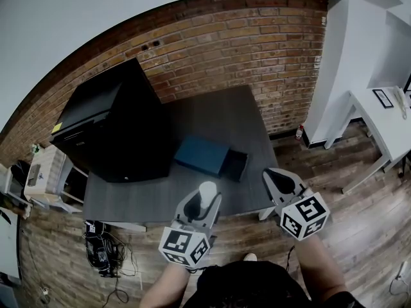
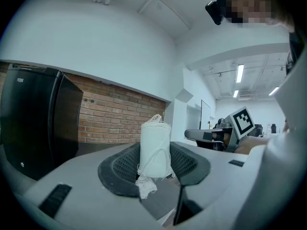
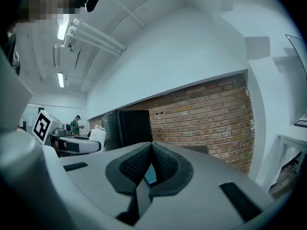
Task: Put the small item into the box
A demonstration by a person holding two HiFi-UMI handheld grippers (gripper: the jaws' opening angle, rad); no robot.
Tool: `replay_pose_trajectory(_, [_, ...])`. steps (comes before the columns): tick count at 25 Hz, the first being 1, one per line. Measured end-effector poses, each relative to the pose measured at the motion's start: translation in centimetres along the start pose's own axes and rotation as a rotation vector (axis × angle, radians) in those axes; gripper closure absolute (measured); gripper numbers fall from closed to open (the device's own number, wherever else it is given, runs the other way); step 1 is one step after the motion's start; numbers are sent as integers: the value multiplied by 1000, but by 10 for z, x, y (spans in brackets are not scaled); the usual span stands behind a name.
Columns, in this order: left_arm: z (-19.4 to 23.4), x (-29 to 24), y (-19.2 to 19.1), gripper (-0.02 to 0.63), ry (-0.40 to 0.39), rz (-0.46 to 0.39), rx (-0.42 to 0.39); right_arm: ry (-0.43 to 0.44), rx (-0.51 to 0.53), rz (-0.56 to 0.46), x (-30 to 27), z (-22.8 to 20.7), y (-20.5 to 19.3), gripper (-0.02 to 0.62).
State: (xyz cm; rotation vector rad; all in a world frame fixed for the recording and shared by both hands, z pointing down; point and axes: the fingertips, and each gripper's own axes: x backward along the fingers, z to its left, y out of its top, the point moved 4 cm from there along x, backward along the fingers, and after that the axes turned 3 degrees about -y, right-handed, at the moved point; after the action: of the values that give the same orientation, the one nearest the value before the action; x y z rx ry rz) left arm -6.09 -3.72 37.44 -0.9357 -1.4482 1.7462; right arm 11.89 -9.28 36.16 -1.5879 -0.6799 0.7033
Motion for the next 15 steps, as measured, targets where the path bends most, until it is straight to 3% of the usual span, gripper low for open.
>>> replay_pose_trajectory(15, [14,-28,-13,402,-25,60,22,-23,-73,42,-17,-20,-21,577])
